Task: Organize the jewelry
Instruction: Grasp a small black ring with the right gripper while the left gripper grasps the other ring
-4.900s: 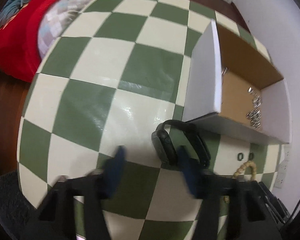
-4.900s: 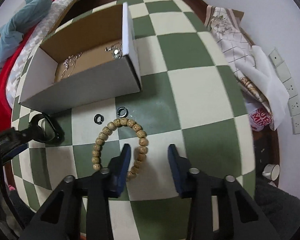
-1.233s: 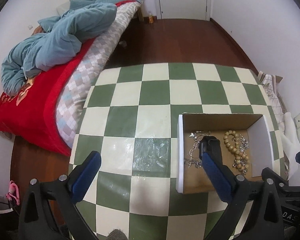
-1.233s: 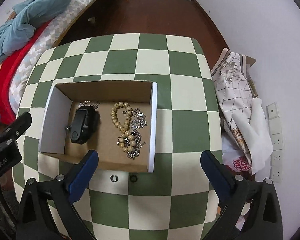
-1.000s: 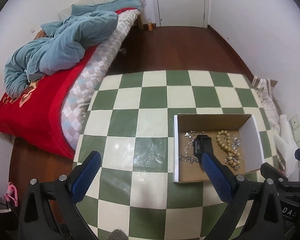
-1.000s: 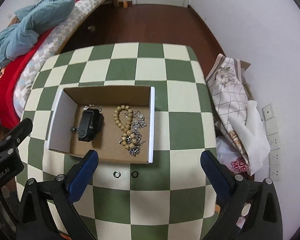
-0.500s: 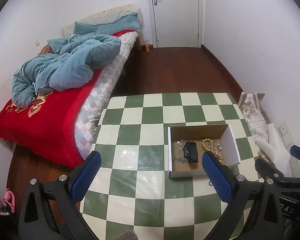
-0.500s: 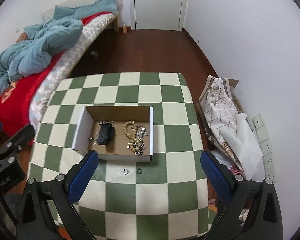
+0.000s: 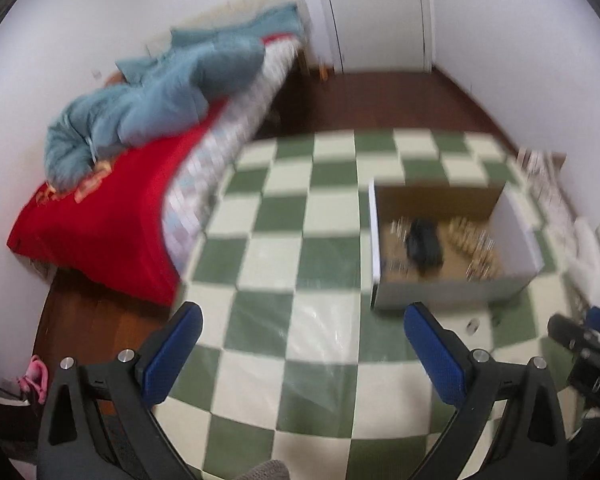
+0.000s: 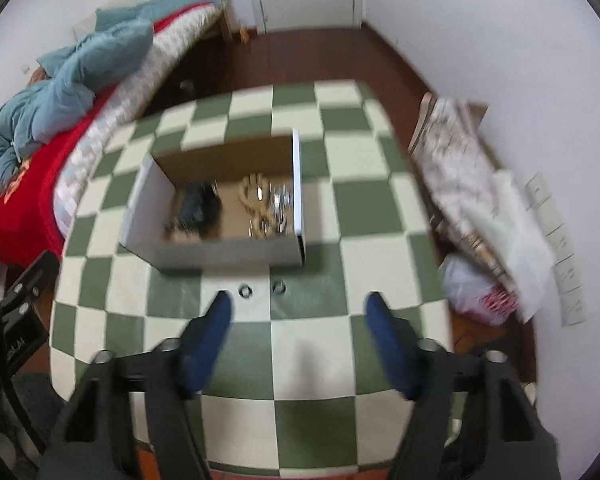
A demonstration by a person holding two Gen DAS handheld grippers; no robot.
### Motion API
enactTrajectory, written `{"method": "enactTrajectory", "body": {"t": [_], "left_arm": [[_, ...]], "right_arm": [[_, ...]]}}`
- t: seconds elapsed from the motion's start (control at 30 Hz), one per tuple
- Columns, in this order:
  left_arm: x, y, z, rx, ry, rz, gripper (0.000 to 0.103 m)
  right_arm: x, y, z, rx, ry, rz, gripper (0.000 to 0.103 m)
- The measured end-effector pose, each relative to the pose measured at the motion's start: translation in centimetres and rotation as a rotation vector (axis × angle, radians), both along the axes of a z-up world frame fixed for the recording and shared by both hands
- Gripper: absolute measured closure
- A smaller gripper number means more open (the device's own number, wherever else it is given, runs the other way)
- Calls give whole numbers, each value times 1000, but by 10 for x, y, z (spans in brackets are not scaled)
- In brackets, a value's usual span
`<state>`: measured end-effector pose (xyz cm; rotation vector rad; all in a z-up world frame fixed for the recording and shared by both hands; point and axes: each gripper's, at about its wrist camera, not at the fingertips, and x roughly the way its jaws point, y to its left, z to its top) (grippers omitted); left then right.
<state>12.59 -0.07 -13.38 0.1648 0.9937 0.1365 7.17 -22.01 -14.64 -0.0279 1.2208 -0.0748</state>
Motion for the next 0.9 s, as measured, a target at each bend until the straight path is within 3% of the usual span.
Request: {"method": "enactTrajectory", "body": {"t": [0.23, 0.37, 0.5, 0.6, 0.67, 0.77, 0.9], "left_arm": [[9, 3, -61, 46, 113, 31, 0], [12, 6, -78, 58, 151, 38, 0], [11, 7, -86, 56, 172, 40, 0], [11, 7, -90, 50, 184, 40, 0], [11, 5, -90, 47, 186, 38, 0], [11, 1, -89, 33, 191, 28, 1], [9, -15, -82, -2, 191, -10, 1]], "right_arm": [[17, -14, -76, 88, 83, -12, 57], [25, -7, -98, 89, 85, 9, 58], [31, 1, -102, 65, 59, 36, 62], [33, 8, -103, 7, 48, 73, 75], [30, 13, -103, -36, 43, 106, 90], [29, 14, -101, -46, 32, 121, 91], [22, -7, -90, 18, 16, 49, 91]]}}
